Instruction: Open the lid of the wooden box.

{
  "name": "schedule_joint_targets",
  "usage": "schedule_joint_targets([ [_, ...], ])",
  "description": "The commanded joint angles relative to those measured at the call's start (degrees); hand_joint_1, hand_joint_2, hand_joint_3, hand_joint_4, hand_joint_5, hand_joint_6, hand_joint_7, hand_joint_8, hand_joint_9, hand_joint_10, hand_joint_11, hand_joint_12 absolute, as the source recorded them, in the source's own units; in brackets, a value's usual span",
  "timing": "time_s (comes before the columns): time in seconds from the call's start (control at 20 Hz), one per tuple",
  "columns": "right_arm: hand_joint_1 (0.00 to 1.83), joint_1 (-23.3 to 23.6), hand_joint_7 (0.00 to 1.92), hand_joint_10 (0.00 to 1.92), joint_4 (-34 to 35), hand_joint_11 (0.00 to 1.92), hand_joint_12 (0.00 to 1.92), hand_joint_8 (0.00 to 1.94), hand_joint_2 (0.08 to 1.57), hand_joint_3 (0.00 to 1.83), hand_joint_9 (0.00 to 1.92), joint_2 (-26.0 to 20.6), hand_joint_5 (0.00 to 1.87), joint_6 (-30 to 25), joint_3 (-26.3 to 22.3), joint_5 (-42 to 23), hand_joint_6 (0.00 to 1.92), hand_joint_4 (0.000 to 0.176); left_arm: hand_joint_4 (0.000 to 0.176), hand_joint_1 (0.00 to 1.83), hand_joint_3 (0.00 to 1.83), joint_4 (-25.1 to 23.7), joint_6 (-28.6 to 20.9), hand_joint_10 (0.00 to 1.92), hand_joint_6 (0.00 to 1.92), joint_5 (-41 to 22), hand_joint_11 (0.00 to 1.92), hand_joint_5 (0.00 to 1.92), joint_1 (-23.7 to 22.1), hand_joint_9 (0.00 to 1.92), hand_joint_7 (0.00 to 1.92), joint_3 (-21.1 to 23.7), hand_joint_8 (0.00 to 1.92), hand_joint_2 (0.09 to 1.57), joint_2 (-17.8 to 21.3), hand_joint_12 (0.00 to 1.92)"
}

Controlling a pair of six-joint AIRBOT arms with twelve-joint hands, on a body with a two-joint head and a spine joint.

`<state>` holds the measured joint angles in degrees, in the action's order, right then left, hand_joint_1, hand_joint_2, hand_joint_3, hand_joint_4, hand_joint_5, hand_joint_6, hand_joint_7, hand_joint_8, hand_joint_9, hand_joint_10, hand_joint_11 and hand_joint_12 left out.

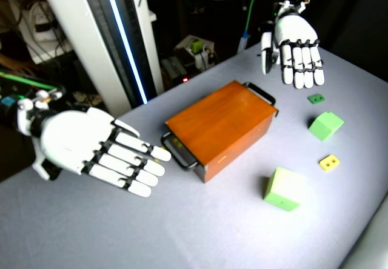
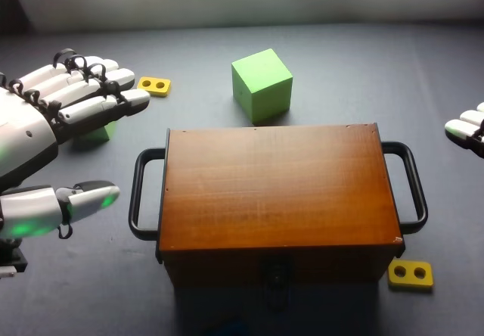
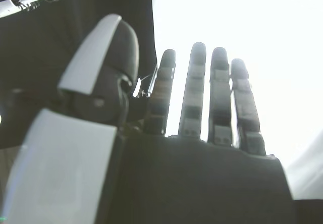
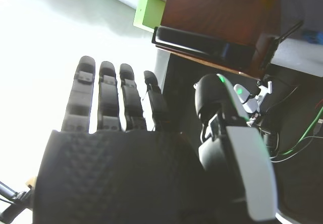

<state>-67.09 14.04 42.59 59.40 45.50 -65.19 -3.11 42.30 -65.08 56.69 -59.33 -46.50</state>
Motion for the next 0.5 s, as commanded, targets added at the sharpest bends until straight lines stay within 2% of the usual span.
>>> schedule_joint_targets([
  [0.0, 0.46, 0.27, 0.0, 0.0, -0.1, 0.0, 0.0, 0.0, 1.37, 0.03, 0.0, -0.45, 0.01, -0.05, -0.07, -6.59, 0.0, 0.0, 0.0, 0.34, 0.01, 1.09, -0.23, 0.0, 0.01, -6.44, 0.0, 0.19, -0.14, 0.0, 0.05, 0.01, 0.0, 1.32, 0.41, 0.01],
  [0.15, 0.49, 0.25, 0.0, 0.0, -0.1, 0.0, 0.0, 0.0, 1.37, 0.02, 0.0, -0.46, 0.0, -0.03, -0.26, -6.47, 0.0, 0.0, 0.0, 0.37, 0.0, 1.33, -0.36, 0.0, 0.0, -6.4, 0.01, 0.18, 0.19, 0.0, 0.04, 0.05, 0.0, 1.31, 0.38, 0.01],
  [0.3, 0.44, 0.17, 0.0, 0.0, -0.03, 0.0, 0.0, 0.0, 1.37, 0.01, 0.0, -0.46, 0.0, 0.09, -0.32, -5.85, 0.0, 0.0, 0.0, 0.36, 0.0, 1.62, -0.43, 0.0, 0.01, -5.72, 0.02, 0.2, 1.38, 0.0, 0.05, 0.45, 0.01, 1.33, 0.89, 0.02],
  [0.45, 0.42, 0.05, 0.0, 0.0, 0.26, 0.0, 0.0, 0.0, 1.38, 0.01, 0.0, -0.45, 0.0, 0.16, -0.33, -5.54, 0.0, 0.0, 0.0, 0.3, 0.01, 2.61, -0.42, 0.0, 0.0, -5.5, 0.0, 0.19, 3.14, 0.0, 0.04, 1.12, 0.0, 1.34, 1.95, 0.02],
])
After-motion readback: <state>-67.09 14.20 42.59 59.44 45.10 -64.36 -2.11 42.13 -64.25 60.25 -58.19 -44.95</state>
